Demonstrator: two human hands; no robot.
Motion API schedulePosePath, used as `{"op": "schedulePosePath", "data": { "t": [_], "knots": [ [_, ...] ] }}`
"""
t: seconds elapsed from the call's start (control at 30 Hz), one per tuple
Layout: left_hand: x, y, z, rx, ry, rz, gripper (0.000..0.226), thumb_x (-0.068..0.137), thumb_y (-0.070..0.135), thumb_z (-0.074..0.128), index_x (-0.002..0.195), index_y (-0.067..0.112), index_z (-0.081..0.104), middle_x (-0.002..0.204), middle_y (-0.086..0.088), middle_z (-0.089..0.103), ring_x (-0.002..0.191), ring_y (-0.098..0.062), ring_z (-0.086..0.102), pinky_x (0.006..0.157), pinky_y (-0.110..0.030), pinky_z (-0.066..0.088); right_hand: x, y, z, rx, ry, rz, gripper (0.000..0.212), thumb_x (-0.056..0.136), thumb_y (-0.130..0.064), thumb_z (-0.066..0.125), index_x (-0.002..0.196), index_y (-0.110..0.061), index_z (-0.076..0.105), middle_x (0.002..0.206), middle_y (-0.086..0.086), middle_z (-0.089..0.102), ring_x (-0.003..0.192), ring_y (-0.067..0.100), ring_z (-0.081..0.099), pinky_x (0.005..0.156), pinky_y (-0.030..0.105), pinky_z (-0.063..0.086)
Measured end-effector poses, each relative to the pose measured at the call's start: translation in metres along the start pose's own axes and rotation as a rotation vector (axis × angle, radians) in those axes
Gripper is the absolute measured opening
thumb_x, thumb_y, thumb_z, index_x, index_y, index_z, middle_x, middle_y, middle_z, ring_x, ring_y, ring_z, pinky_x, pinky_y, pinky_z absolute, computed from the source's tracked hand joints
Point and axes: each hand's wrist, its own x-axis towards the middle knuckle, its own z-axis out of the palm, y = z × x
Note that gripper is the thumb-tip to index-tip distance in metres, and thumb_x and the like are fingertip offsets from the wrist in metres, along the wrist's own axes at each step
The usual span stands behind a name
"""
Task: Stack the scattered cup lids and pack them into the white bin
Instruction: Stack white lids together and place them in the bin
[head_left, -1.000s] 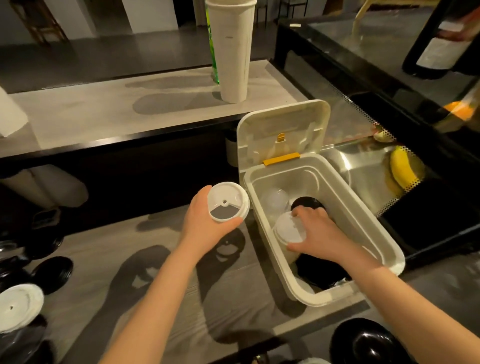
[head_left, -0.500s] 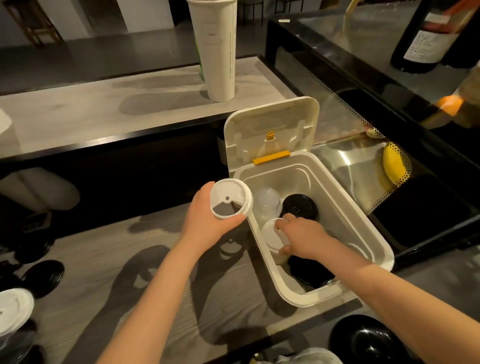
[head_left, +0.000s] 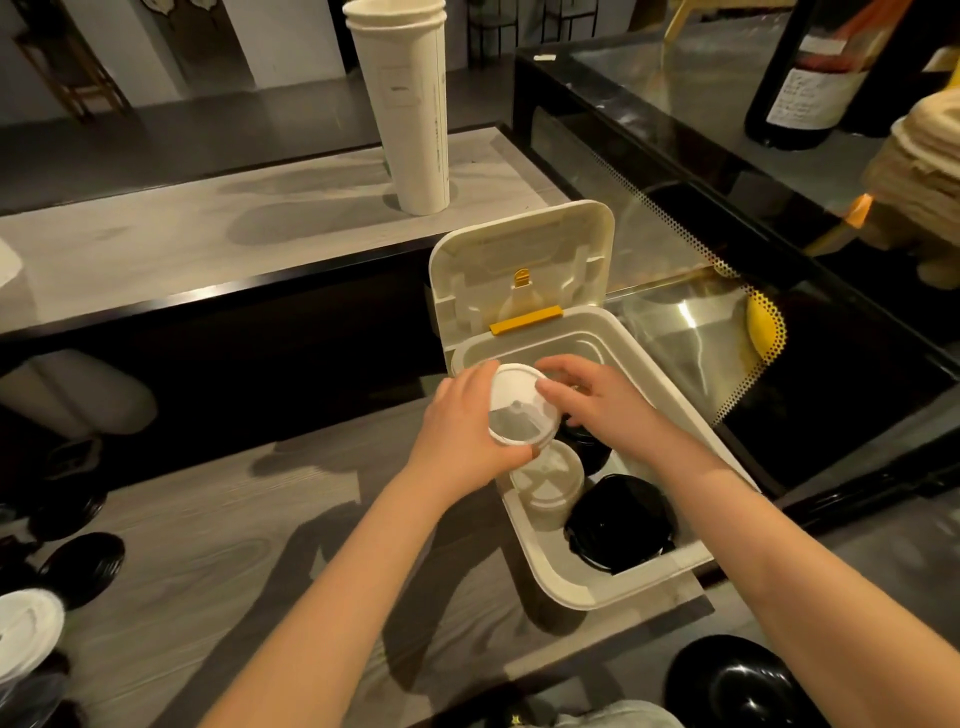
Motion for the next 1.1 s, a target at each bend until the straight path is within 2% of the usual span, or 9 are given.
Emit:
{"op": "schedulePosePath", "data": {
  "t": [0.1, 0.23, 0.37, 0.5, 0.57, 0.67, 0.8, 0.97, 1.1],
  "knots": [
    [-0.003, 0.012, 0.005, 0.075, -0.021, 0.042, 0.094, 0.069, 0.049, 0.074, 0.143, 0.022, 0.024, 0.143, 0.006, 0.033, 0.128, -0.018, 0.029, 0.106, -0.037, 0.033, -0.002, 0.0, -0.003, -0.003, -0.018, 0.016, 0.042, 0.079, -0.023, 0.074, 0.119, -0.017, 0.06, 0.1, 0.003, 0.064, 0.09, 0.017, 0.062, 0.073, 0.033, 0.055],
    [-0.006, 0.011, 0.006, 0.145, -0.109, 0.025, 0.097, 0.076, 0.051, 0.069, 0.149, 0.019, 0.014, 0.153, 0.003, 0.022, 0.14, -0.018, 0.018, 0.11, -0.04, 0.024, 0.001, 0.011, -0.009, 0.057, -0.009, 0.097, 0.037, 0.077, -0.014, 0.076, 0.111, -0.014, 0.06, 0.091, 0.01, 0.059, 0.074, 0.022, 0.062, 0.056, 0.032, 0.057],
    [-0.013, -0.01, 0.011, 0.212, -0.154, -0.031, 0.084, 0.087, 0.055, 0.053, 0.151, 0.018, 0.012, 0.159, 0.002, 0.007, 0.146, -0.015, 0.004, 0.115, -0.044, 0.017, 0.002, 0.036, -0.013, -0.03, 0.038, 0.225, 0.032, 0.077, -0.015, 0.076, 0.102, -0.02, 0.058, 0.086, 0.007, 0.056, 0.064, 0.019, 0.061, 0.05, 0.028, 0.055],
    [-0.017, -0.023, 0.017, 0.231, -0.168, -0.01, 0.073, 0.093, 0.054, 0.039, 0.151, 0.019, 0.01, 0.159, 0.003, 0.0, 0.146, -0.012, -0.001, 0.118, -0.043, 0.016, 0.001, 0.049, 0.002, -0.117, -0.037, 0.294, 0.028, 0.078, -0.021, 0.076, 0.099, -0.019, 0.057, 0.084, 0.002, 0.054, 0.065, 0.016, 0.059, 0.046, 0.023, 0.052],
    [-0.017, -0.023, 0.018, 0.247, -0.16, -0.002, 0.073, 0.094, 0.054, 0.037, 0.151, 0.019, 0.008, 0.159, 0.002, -0.001, 0.146, -0.012, -0.002, 0.118, -0.042, 0.015, 0.002, 0.051, 0.011, -0.233, -0.093, 0.297, 0.03, 0.08, -0.028, 0.074, 0.102, -0.017, 0.058, 0.084, -0.002, 0.054, 0.069, 0.016, 0.059, 0.054, 0.025, 0.053],
    [-0.017, -0.024, 0.02, 0.252, -0.154, -0.007, 0.073, 0.094, 0.053, 0.036, 0.151, 0.019, 0.007, 0.159, 0.002, -0.003, 0.146, -0.012, -0.003, 0.117, -0.041, 0.013, 0.001, 0.049, 0.022, -0.581, -0.161, 0.214, 0.037, 0.082, -0.043, 0.067, 0.109, -0.019, 0.06, 0.086, -0.003, 0.058, 0.081, 0.017, 0.057, 0.067, 0.029, 0.045],
    [-0.016, -0.026, 0.021, 0.238, -0.142, -0.006, 0.073, 0.094, 0.054, 0.039, 0.151, 0.02, 0.008, 0.159, 0.002, -0.001, 0.146, -0.011, -0.002, 0.116, -0.041, 0.014, 0.001, 0.051, 0.024, -0.78, -0.14, 0.224, 0.04, 0.085, -0.049, 0.06, 0.108, -0.018, 0.062, 0.107, 0.004, 0.057, 0.097, 0.022, 0.057, 0.075, 0.031, 0.046],
    [-0.016, -0.026, 0.021, 0.235, -0.138, -0.006, 0.073, 0.093, 0.053, 0.04, 0.151, 0.02, 0.009, 0.159, 0.002, 0.001, 0.146, -0.012, 0.0, 0.117, -0.042, 0.015, -0.001, 0.059, 0.012, -0.753, -0.136, 0.274, 0.027, 0.087, -0.042, 0.06, 0.098, -0.018, 0.064, 0.091, 0.003, 0.06, 0.097, 0.024, 0.06, 0.068, 0.029, 0.041],
    [-0.015, -0.026, 0.019, 0.241, -0.147, 0.005, 0.073, 0.093, 0.053, 0.04, 0.151, 0.019, 0.01, 0.159, 0.001, 0.001, 0.146, -0.012, 0.0, 0.118, -0.042, 0.016, -0.005, 0.046, 0.012, -0.715, -0.158, 0.09, 0.045, 0.086, -0.038, 0.063, 0.127, -0.021, 0.055, 0.116, 0.002, 0.056, 0.109, 0.022, 0.053, 0.085, 0.034, 0.046]
  ]
}}
